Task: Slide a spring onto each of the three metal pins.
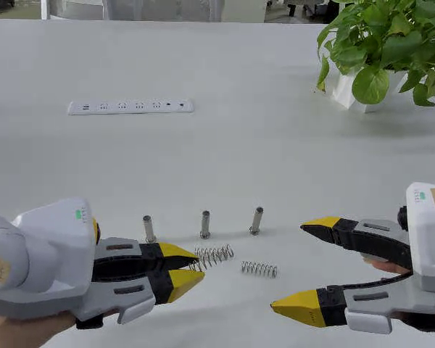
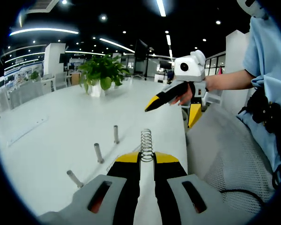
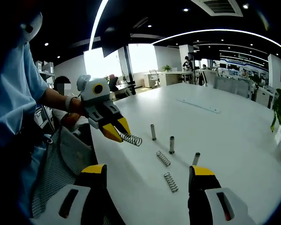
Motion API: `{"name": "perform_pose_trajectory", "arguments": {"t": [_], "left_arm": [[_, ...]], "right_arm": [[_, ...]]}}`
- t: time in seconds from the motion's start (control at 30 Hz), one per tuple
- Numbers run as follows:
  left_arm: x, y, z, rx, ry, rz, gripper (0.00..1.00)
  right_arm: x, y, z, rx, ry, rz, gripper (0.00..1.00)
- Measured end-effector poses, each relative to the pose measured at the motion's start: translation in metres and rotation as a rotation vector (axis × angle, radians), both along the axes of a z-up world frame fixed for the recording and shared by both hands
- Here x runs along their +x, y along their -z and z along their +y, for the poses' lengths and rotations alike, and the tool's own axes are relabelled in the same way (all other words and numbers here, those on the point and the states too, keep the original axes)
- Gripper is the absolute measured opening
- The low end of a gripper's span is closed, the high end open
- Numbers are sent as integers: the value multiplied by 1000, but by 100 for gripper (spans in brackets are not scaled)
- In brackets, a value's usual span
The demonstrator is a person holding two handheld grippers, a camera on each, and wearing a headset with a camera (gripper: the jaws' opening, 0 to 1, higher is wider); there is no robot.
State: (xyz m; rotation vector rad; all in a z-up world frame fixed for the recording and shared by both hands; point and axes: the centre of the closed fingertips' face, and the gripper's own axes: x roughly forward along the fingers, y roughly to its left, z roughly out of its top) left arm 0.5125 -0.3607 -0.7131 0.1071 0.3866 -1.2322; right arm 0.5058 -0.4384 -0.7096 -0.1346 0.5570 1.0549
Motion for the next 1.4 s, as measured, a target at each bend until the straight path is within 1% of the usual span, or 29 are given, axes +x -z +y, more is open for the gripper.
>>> {"name": "perform_pose_trajectory", "arguments": {"t": [0.13,0.27,0.37,0.47,0.5,0.53,0.57,0.73,0.87,1.0,1.1,1.4], "left_arm": [[-1,-1,-3,-6,24,5,6],[-3,-1,-6,-9,40,5,6],[-3,-2,-7,-17,45,8,6],[-5,-2,-8,-20,53,10,6],[-5,-2,-8,-21,53,9,6],[-5,-2,-8,-25,53,10,6],[-5,-3,-8,-28,50,9,6],[-6,-5,-10,-44,39,7,6],[-9,-6,-13,-50,52,7,6],[-13,-10,-17,-66,80,7,6],[-16,-10,-17,-59,93,6,6],[-23,-10,-17,-64,122,16,6]], "right_arm": [[-1,-5,11,21,-38,3,59],[-3,-9,22,60,-69,27,49],[-3,-11,28,71,-83,33,44],[-4,-11,31,92,-95,51,39],[-4,-11,32,104,-95,58,38],[-4,-12,34,121,-89,75,36],[-5,-13,36,153,-79,101,35],[-4,-16,39,198,-53,119,30],[-4,-15,38,211,-56,137,26],[-7,-14,38,220,-68,155,22],[-10,-14,39,225,-84,167,18],[-15,-11,39,233,-99,194,11]]}}
